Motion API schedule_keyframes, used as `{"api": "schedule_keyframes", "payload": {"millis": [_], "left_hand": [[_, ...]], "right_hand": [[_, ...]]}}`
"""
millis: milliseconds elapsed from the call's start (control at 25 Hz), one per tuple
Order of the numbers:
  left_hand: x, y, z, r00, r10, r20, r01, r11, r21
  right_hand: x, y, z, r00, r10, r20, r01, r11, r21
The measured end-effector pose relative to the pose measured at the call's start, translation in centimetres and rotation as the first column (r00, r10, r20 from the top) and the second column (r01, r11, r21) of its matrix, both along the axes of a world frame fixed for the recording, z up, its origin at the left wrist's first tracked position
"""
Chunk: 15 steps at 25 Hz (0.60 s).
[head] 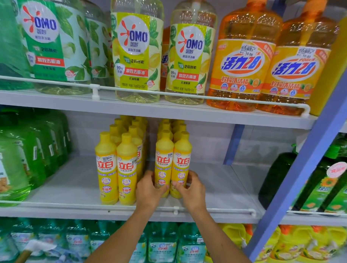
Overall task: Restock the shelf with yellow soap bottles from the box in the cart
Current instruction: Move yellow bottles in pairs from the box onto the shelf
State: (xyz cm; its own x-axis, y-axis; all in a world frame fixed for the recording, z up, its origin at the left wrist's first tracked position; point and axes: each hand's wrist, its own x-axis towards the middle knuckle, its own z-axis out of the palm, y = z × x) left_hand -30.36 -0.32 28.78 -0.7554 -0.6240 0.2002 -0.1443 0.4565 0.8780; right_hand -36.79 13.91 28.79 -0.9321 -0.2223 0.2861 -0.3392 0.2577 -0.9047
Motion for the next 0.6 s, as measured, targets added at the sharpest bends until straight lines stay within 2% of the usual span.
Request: {"api": "schedule_keyframes", "payload": {"millis": [160,600], "left_hand": [[-0.9,0.0,0.3,0.999,0.033,0.040,-0.032,0.999,-0.025],[-1.6,0.1,-0.1,0.998,0.069,0.009,-0.068,0.996,-0.060]], "right_hand": [[-0.8,-0.9,-0.1,0.999,-0.051,0.012,0.051,0.998,0.025],[-1.1,-1.2,-0.2,0.997,-0.071,-0.002,0.071,0.997,0.025]]}}
